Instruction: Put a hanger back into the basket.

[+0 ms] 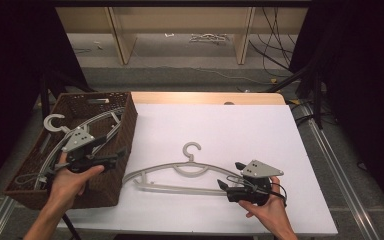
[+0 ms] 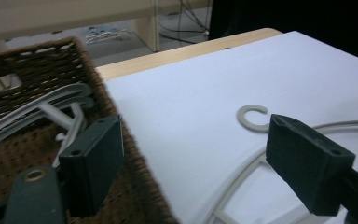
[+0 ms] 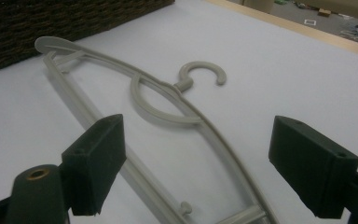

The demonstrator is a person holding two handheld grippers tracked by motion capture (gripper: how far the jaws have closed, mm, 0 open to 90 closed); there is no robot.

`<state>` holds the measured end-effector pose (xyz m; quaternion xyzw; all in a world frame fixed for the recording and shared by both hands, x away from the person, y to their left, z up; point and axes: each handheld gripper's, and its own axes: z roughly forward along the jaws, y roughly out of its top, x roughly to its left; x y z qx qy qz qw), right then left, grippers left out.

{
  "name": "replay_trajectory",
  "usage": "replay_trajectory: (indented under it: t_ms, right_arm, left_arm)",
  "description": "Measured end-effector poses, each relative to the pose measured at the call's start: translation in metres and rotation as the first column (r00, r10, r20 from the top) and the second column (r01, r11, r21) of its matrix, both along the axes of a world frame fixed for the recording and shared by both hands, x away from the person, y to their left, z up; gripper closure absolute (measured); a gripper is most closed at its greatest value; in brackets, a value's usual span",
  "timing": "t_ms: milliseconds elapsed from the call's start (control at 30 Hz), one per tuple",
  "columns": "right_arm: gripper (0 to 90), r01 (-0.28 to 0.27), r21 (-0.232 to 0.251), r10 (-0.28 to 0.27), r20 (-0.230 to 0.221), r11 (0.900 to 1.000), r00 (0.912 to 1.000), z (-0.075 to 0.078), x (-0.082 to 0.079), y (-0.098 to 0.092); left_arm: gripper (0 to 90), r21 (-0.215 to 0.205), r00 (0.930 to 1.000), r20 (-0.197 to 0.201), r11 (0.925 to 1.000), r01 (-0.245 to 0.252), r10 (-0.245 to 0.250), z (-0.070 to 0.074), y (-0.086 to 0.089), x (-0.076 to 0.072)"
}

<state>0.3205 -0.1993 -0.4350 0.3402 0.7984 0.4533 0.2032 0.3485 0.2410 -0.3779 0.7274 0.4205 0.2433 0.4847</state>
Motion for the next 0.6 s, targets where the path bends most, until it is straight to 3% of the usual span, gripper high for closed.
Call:
replay_trajectory:
  t_ms: [33, 100, 200, 233, 300, 467, 600]
  right_arm:
    - [19.8, 0.002, 0.000, -0.002, 0.000, 1.000, 1.0000, 0.000, 0.000, 0.000]
    - [19.8, -0.003, -0.003, 0.003, -0.005, 1.000, 1.0000, 0.000, 0.001, 0.001]
    - [19.8, -0.012, -0.005, 0.012, -0.015, 1.000, 0.9998, -0.002, 0.002, 0.002]
    - [19.8, -0.011, -0.004, 0.011, -0.015, 1.000, 0.9998, -0.002, 0.002, 0.003]
    - [19.7, -0.014, 0.002, 0.014, -0.005, 1.000, 0.9999, -0.003, 0.003, 0.004]
    - [19.8, -0.020, -0.010, 0.020, -0.008, 1.000, 0.9998, -0.002, 0.004, 0.005]
    - [19.7, -0.024, -0.012, 0.024, -0.022, 1.000, 0.9995, -0.004, 0.004, 0.006]
  left_arm:
    - [18.9, 0.007, 0.9997, 0.013, 0.9998, 0.020, -0.020, -0.001, -0.005, -0.002]
    - [17.6, 0.085, 0.9956, 0.069, 0.9948, 0.057, -0.063, 0.000, -0.014, -0.009]
    - [17.6, 0.003, 0.9942, 0.068, 0.9965, 0.083, -0.083, 0.004, -0.022, -0.018]
    - [17.6, -0.001, 0.9934, 0.071, 0.9959, 0.090, -0.090, 0.006, -0.025, -0.020]
    - [17.6, 0.033, 0.9911, 0.075, 0.9937, 0.107, -0.110, 0.008, -0.034, -0.028]
    - [17.6, 0.041, 0.9868, 0.073, 0.9890, 0.142, -0.145, 0.005, -0.045, -0.036]
    - [17.6, 0.021, 0.9841, 0.057, 0.9857, 0.167, -0.168, -0.007, -0.055, -0.042]
